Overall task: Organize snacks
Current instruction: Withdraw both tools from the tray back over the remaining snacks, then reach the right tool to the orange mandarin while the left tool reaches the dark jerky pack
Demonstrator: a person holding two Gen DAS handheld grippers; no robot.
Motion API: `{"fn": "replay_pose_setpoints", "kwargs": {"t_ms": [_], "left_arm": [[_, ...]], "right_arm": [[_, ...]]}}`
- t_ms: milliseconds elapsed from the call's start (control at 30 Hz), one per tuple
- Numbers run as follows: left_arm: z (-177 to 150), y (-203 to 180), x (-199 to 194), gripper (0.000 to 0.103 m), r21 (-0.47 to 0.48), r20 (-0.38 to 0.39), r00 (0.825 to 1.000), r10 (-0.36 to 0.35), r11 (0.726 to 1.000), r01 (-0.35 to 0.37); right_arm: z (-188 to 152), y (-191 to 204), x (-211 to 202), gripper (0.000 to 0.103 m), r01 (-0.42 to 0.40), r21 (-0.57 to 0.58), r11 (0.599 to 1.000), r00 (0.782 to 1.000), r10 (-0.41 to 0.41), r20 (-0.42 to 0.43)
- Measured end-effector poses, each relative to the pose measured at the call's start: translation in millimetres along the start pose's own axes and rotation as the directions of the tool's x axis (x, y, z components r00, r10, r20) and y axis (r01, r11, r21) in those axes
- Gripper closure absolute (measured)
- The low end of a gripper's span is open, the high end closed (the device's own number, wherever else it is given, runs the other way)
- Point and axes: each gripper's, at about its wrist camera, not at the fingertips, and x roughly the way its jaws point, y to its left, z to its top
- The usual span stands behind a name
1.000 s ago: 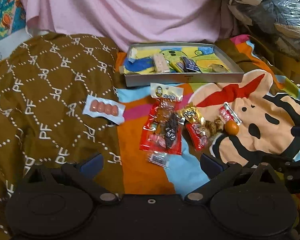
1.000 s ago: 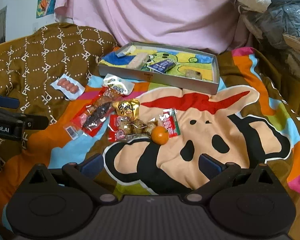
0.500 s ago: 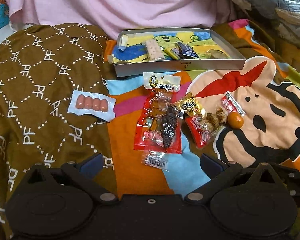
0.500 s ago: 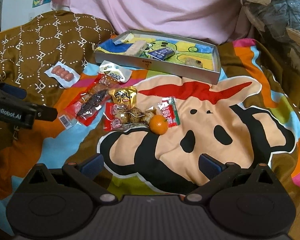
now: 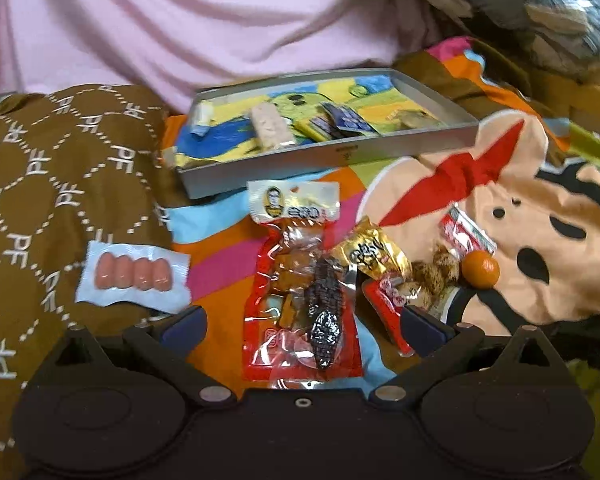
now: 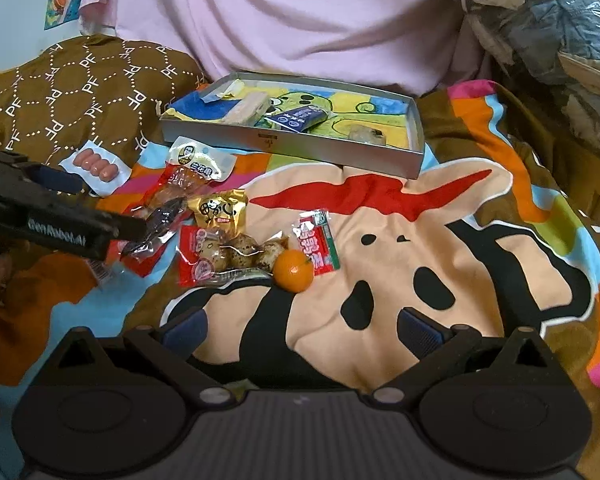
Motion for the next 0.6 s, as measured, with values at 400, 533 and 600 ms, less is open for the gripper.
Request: {"fn": "replay_pose_setpoints", "kwargs": {"t_ms": [400, 533, 600], "left_arm": [[-4.6, 14.2, 34.7, 0.001, -0.029, -0.089, 0.994, -0.068, 0.997, 0.066], [-3.3, 12.2, 40.3, 0.004, -0.022, -0.108, 0.991, -0.077, 0.997, 0.076], [-2.1, 10.9, 42.2, 0.009, -0.019, -0.118, 0.989, -0.093, 0.996, 0.092]], "right_arm": [[8.7, 2.3, 38.7, 0.006, -0.012, -0.074, 0.997, 1.0, 0.01, -0.019], [13.4, 1.4, 52.0, 0.012, -0.013, -0.08, 0.997, 0.999, 0.011, -0.035], [14.5, 1.6, 56.9, 0.016, -0.019, -0.079, 0.997, 0.999, 0.016, -0.043]]}}
